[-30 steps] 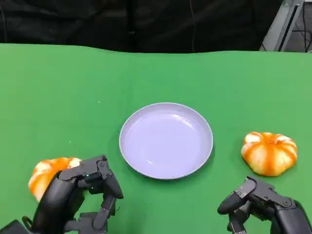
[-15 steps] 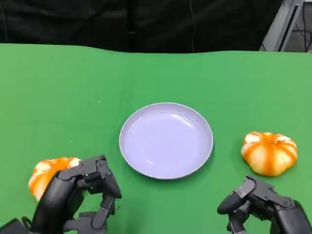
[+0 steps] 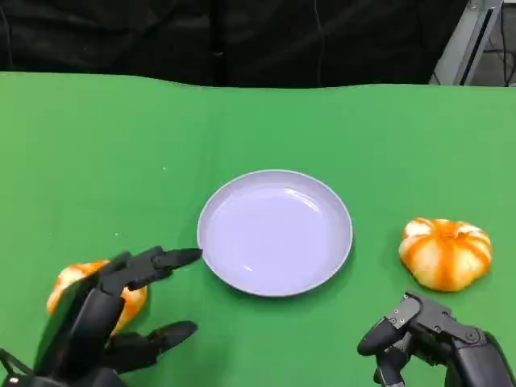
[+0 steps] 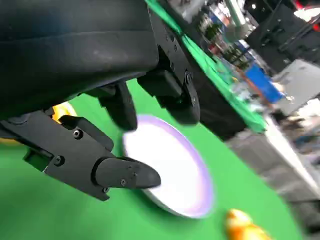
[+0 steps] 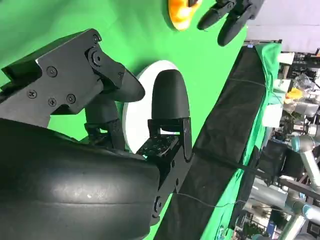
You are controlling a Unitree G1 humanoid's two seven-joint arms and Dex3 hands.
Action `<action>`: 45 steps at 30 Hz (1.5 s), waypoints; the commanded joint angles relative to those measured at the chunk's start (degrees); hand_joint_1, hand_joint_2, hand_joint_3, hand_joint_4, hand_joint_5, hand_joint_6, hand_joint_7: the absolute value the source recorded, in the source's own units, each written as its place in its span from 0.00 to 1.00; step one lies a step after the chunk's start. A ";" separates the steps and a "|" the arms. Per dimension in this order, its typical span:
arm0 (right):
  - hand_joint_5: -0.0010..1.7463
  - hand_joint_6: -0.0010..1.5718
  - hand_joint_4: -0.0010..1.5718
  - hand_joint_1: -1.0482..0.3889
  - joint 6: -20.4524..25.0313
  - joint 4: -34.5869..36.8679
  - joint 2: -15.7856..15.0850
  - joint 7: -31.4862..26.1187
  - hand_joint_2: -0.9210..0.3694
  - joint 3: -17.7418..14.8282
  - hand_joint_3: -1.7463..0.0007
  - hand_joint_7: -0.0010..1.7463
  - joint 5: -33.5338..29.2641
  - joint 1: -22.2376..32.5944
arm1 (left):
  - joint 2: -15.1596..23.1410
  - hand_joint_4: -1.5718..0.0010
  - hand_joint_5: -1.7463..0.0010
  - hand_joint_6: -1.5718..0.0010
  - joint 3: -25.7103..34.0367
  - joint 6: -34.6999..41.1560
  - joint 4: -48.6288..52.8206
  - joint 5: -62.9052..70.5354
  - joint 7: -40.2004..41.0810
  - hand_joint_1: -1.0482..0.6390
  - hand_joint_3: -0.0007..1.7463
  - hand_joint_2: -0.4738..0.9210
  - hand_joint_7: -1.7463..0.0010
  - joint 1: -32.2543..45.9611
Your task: Grasp the bread from the table and place it into the plate.
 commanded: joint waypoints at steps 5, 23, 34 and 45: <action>0.94 0.44 0.38 0.70 0.18 -0.22 -0.24 -0.08 0.31 -0.08 0.35 0.75 0.41 0.31 | 5.16 1.00 0.77 0.85 -3.23 12.31 -4.97 17.21 4.57 0.30 0.06 1.00 0.99 0.23; 0.93 0.44 0.39 0.71 0.80 0.75 0.89 -0.97 0.31 0.78 0.33 0.76 -0.01 -0.96 | 9.33 0.99 0.99 0.91 -13.11 38.40 2.32 29.79 -3.80 0.24 0.09 1.00 0.99 -11.53; 0.93 0.44 0.38 0.72 0.71 0.55 0.75 -0.93 0.31 0.84 0.33 0.75 0.34 -0.84 | 12.83 0.83 0.92 0.79 -22.07 47.77 9.29 33.32 -17.85 0.28 0.11 1.00 0.95 -18.11; 0.93 0.45 0.39 0.71 0.65 0.78 0.71 -0.95 0.29 0.91 0.36 0.75 0.12 -1.05 | 13.85 0.55 0.06 0.40 -20.84 41.73 9.67 25.29 -9.37 0.39 0.06 1.00 0.91 -17.31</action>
